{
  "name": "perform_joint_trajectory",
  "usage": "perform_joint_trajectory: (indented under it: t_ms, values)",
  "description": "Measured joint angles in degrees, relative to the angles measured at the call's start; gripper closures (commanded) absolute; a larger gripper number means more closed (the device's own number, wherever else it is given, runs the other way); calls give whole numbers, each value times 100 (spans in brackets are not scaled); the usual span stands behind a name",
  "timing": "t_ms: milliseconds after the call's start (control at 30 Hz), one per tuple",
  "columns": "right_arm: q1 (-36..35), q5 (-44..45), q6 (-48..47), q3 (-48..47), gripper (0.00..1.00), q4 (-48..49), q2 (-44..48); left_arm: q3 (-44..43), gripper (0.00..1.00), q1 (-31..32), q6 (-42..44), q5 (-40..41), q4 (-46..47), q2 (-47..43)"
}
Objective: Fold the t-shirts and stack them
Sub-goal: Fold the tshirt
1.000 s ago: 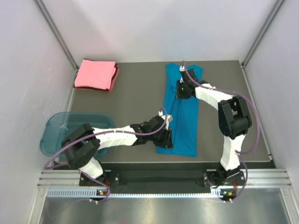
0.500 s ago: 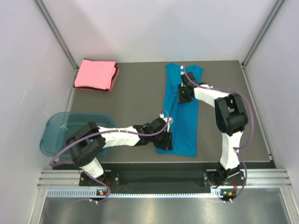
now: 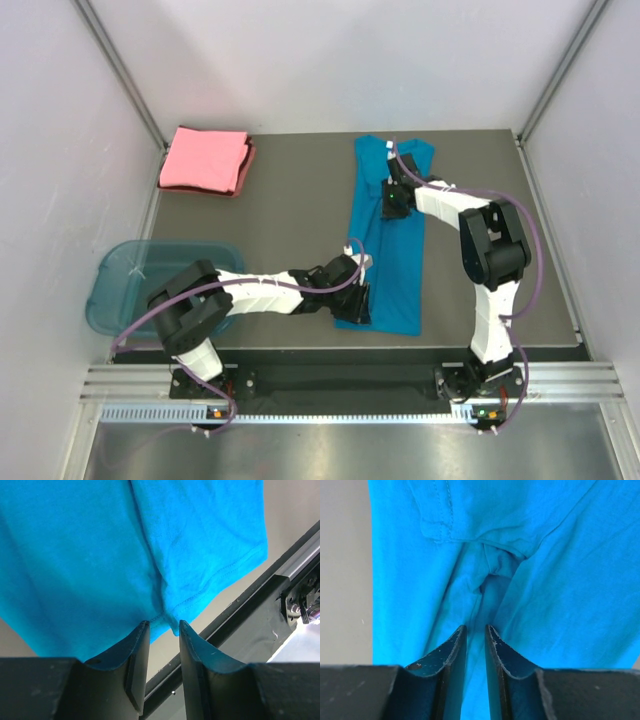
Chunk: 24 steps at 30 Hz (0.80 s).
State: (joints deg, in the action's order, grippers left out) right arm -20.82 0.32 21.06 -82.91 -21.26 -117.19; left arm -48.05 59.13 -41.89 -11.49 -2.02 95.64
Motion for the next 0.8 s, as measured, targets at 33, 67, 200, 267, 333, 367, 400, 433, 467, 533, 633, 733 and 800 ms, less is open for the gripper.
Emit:
perform_joint_trajectory:
  t_ms: [33, 67, 200, 267, 333, 367, 400, 433, 467, 533, 633, 733, 800]
  values:
    - [0, -2, 7, 0, 78, 15, 0, 0, 65, 0, -2, 0, 13, 11]
    - [0, -2, 15, 0, 78, 37, 0, 0, 65, 0, -2, 0, 24, 20]
    - [0, -9, 61, 0, 78, 59, 0, 0, 65, 0, -7, 0, 55, 44]
    - [0, -13, 83, 0, 78, 59, 0, 0, 65, 0, -13, 0, 72, 44]
    - [0, -15, 109, 0, 79, 59, -2, 0, 65, 2, -20, 0, 76, 44]
    - [0, -15, 114, 0, 79, 59, -2, 0, 65, 2, -20, 0, 79, 44]
    - [0, -13, 120, 0, 79, 59, -2, 0, 65, 7, -22, 0, 79, 44]
    - [0, -15, 125, 0, 79, 59, -4, 0, 65, 7, -22, 0, 79, 44]
    - [0, -15, 125, 0, 80, 61, -11, 0, 66, 11, -22, 2, 79, 44]
    - [0, -15, 125, 0, 81, 61, -39, 0, 66, 15, -22, 0, 79, 44]
    - [0, -15, 125, -2, 82, 68, -63, 0, 66, 17, -24, 2, 81, 44]
    - [0, -15, 125, -9, 89, 61, -63, 0, 66, 20, -28, 0, 83, 44]
    - [0, -13, 136, -9, 100, 59, -66, 0, 66, 22, -31, 2, 83, 44]
